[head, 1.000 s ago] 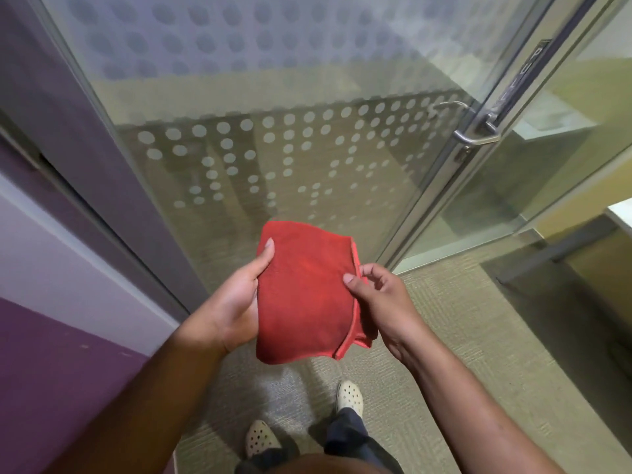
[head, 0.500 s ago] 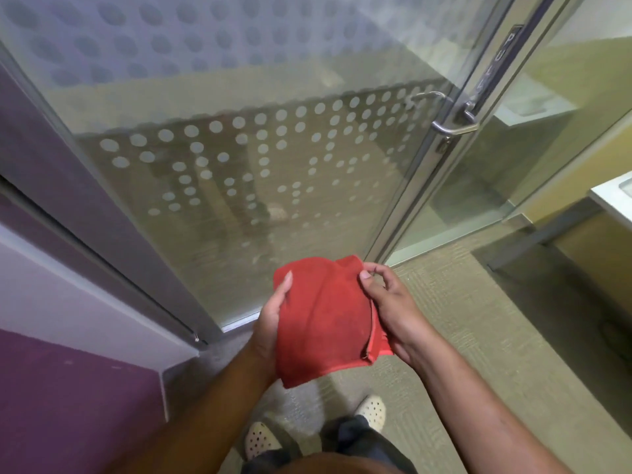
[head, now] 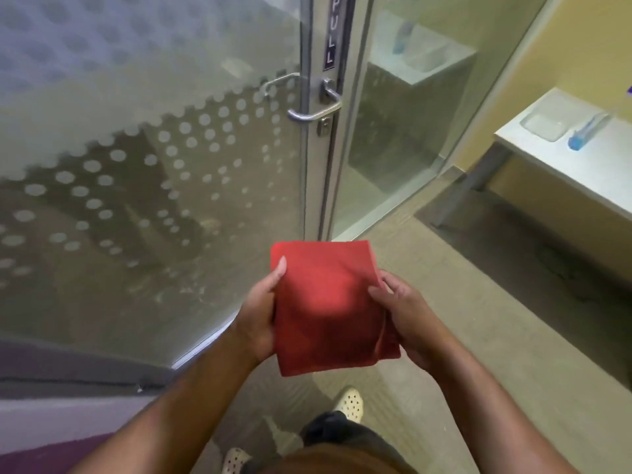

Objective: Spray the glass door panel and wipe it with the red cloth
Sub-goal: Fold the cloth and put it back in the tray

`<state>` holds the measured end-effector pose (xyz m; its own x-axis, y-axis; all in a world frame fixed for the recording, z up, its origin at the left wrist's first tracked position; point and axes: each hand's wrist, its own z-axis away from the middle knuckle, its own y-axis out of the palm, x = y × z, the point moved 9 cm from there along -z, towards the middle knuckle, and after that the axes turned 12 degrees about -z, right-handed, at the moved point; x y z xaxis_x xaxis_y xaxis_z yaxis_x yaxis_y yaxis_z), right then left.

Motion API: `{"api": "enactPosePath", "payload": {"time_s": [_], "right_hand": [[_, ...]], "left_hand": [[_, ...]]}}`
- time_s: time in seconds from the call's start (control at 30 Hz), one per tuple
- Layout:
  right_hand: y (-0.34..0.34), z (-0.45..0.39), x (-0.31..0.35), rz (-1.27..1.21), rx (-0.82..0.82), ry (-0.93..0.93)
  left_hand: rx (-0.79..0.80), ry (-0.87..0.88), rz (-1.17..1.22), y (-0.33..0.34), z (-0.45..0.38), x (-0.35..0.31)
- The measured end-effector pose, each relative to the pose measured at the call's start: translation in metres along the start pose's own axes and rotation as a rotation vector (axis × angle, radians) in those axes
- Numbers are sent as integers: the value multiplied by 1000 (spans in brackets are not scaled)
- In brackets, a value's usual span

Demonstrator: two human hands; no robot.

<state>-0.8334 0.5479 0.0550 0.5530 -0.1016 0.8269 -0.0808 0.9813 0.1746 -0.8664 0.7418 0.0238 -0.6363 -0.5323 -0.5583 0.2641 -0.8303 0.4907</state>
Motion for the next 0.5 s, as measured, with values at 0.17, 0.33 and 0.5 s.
{"api": "enactPosePath", "payload": {"time_s": [0.17,0.33,0.5], "right_hand": [[-62,3,76,479,-165,-314],[-67,14,109,823,-212,-315],[-97,15,117,1019,-313,-313]], "left_hand": [[24,-28,-142,94,-43,10],[175,20,-189,211,-67,18],[243,6,-340,282,-93,33]]}}
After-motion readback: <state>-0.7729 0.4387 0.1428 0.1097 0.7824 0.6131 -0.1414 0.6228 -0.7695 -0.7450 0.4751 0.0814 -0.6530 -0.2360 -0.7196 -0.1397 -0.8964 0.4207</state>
